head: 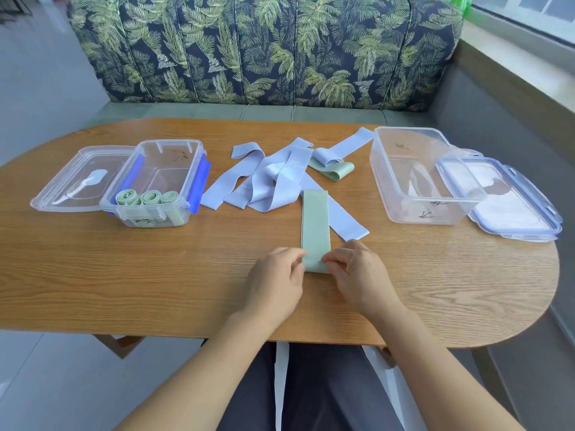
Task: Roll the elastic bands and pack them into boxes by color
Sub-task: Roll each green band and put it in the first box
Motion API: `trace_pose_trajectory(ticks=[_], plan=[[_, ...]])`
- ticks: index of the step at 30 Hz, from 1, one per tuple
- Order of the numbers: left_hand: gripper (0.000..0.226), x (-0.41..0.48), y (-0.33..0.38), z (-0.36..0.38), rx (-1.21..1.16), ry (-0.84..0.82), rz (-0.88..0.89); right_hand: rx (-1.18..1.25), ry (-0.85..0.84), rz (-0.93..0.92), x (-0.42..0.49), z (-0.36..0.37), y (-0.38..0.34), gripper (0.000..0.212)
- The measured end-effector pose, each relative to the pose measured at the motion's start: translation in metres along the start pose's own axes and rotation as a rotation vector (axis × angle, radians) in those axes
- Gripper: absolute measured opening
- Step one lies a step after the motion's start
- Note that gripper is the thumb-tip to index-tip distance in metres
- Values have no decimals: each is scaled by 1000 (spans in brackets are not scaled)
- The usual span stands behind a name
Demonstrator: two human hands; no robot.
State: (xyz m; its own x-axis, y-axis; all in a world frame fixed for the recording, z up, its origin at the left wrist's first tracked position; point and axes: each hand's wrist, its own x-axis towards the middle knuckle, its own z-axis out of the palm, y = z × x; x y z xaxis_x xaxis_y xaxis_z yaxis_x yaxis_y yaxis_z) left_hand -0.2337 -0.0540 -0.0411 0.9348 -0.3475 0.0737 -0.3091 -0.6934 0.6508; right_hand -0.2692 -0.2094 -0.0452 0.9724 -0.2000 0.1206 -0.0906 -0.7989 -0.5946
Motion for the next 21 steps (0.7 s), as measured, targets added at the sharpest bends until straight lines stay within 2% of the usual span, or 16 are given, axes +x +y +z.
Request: trace_pose_trajectory(ticks=[3,7,9,14,21], plan=[[27,2,4,6,50,-20,79,-6,-63,38,5,-2,1,21],[25,12,8,8,116,-44,65,19,-128,99,14,-4,0,22],[24,15,9,7,124,-51,39,47,-97,143,15,-3,-1,20],[21,21,13,6,124,-65,-15,149,101,313,8,5,-3,15],[26,18,24,10,7,36,-230,230,94,484,7,7,-5,15]])
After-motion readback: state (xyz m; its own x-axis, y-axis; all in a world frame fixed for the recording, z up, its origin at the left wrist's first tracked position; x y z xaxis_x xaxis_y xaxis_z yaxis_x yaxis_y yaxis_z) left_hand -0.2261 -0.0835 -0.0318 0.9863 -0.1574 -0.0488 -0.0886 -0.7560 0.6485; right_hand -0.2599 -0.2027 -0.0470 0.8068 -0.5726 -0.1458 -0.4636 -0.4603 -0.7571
